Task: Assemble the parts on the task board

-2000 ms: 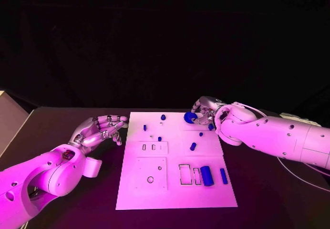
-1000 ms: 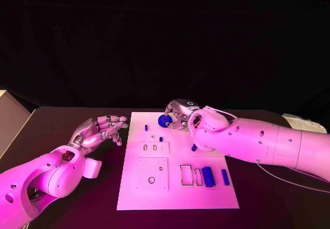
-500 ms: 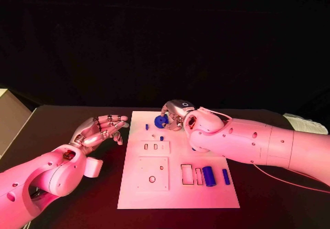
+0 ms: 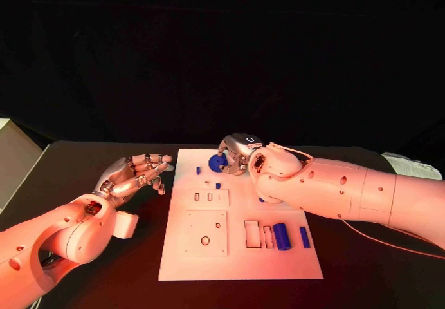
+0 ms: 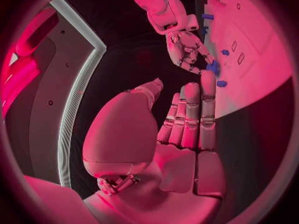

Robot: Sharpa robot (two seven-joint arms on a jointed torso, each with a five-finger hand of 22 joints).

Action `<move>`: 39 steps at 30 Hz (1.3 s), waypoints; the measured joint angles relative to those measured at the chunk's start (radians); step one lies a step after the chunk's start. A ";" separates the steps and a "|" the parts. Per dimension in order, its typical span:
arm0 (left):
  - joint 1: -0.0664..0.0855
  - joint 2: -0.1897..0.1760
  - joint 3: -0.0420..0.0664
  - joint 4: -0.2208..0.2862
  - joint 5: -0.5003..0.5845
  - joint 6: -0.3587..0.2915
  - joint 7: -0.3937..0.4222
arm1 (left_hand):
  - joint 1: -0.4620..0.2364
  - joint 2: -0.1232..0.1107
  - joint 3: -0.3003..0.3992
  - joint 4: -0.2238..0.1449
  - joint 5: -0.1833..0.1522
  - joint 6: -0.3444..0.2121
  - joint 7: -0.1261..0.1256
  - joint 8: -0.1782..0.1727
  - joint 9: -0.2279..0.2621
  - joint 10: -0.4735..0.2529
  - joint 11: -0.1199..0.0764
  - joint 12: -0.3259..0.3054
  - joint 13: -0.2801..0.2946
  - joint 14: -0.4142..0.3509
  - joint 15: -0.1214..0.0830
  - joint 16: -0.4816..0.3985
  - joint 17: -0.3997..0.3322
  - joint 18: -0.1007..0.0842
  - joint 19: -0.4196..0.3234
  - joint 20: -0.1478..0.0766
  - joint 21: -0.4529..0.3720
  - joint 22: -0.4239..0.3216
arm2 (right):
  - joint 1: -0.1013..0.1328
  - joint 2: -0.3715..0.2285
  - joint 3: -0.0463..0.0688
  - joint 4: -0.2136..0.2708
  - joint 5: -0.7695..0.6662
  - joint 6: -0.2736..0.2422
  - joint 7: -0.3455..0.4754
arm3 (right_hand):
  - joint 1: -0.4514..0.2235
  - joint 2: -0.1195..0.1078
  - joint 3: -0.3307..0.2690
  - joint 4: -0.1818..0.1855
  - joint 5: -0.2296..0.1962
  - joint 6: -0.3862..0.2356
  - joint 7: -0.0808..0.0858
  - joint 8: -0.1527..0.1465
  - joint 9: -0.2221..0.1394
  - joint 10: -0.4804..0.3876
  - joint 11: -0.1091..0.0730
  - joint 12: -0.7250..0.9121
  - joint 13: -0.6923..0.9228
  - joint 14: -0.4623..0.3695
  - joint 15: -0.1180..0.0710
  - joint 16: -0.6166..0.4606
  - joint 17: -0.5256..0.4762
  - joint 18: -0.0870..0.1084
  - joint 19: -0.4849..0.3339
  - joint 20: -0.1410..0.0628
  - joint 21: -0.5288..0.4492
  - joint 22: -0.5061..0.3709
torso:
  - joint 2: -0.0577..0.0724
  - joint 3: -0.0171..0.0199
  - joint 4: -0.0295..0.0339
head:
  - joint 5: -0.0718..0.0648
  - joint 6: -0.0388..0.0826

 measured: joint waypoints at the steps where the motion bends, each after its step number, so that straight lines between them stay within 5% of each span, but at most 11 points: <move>1: 0.000 0.000 0.000 0.000 0.000 0.000 0.000 | 0.000 0.000 0.000 0.000 0.000 0.000 0.000 0.000 0.000 0.000 0.000 0.000 0.000 0.000 0.000 0.000 0.000 0.000 0.000 0.000 0.000 0.000 | 0.000 0.000 0.000 0.000 0.000 0.001 0.000 | 0.000 0.000 0.000 0.000 0.000 0.000 0.000 0.000 0.000 0.000 0.000 0.000 0.000 0.000 0.000 0.000 0.000 0.000 0.000 0.000 0.000 0.000 | 0.000 0.0000 -0.0002 | 0.000 0.000; 39: 0.000 -0.002 0.000 -0.009 0.000 0.003 -0.004 | 0.000 0.000 0.000 0.000 0.000 0.000 0.000 0.000 0.002 0.000 0.000 0.006 0.002 0.000 0.000 -0.004 -0.002 0.000 -0.003 0.004 0.000 0.002 | -0.004 -0.021 -0.004 0.024 -0.025 -0.007 0.000 | -0.013 -0.005 0.003 -0.003 -0.009 -0.002 0.001 -0.008 -0.001 -0.002 -0.002 0.000 0.000 0.000 0.000 0.000 0.001 0.000 0.000 0.000 0.000 0.000 | 0.000 0.0008 0.0005 | 0.003 -0.008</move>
